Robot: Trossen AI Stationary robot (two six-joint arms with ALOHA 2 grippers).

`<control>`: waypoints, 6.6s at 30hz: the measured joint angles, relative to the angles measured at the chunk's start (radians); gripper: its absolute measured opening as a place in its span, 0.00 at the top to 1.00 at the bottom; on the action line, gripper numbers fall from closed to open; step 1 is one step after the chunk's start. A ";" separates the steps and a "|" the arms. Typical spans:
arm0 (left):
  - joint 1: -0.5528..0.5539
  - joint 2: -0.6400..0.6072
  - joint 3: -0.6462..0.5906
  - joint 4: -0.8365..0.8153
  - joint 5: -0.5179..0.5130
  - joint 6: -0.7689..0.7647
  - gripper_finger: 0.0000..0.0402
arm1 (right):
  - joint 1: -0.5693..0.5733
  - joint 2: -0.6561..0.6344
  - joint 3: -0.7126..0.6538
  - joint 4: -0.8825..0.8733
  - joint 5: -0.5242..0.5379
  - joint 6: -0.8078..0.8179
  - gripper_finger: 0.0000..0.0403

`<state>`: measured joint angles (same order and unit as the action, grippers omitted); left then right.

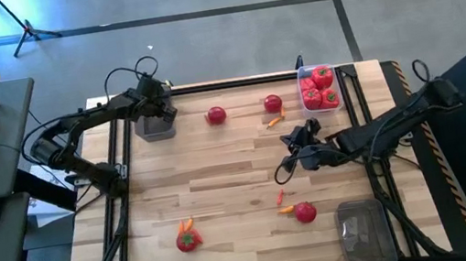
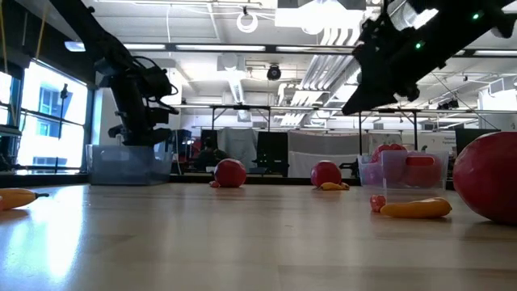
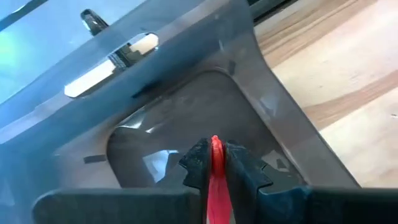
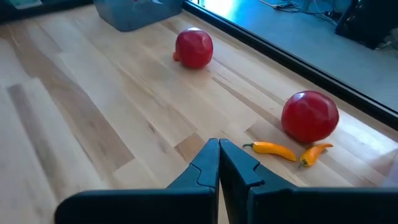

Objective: Sort produce into baskets
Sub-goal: Put the orange chili pepper into the top black bin, then put the yellow chili pepper into the top black bin

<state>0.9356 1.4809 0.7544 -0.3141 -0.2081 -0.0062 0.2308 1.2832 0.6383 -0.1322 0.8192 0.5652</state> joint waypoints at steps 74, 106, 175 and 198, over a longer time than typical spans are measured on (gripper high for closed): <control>-0.428 -0.471 -0.303 0.298 0.201 0.142 0.60 | -0.651 0.647 0.591 -0.545 -0.741 -1.149 0.95; -0.626 -0.471 -0.370 0.635 0.431 0.156 0.57 | -0.364 0.577 0.591 0.539 -0.995 -0.749 0.98; 0.040 -0.270 -0.024 -0.170 0.148 0.026 0.99 | -0.398 0.234 0.591 -0.320 -0.269 -0.679 0.47; 0.111 0.080 0.178 -0.292 0.083 0.114 0.81 | -0.399 0.234 0.591 -0.469 -0.274 -0.555 0.47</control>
<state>1.0470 1.5604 0.9321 -0.6061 -0.1255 0.1081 -0.1681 1.5169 1.2289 -0.6009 0.5457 0.0102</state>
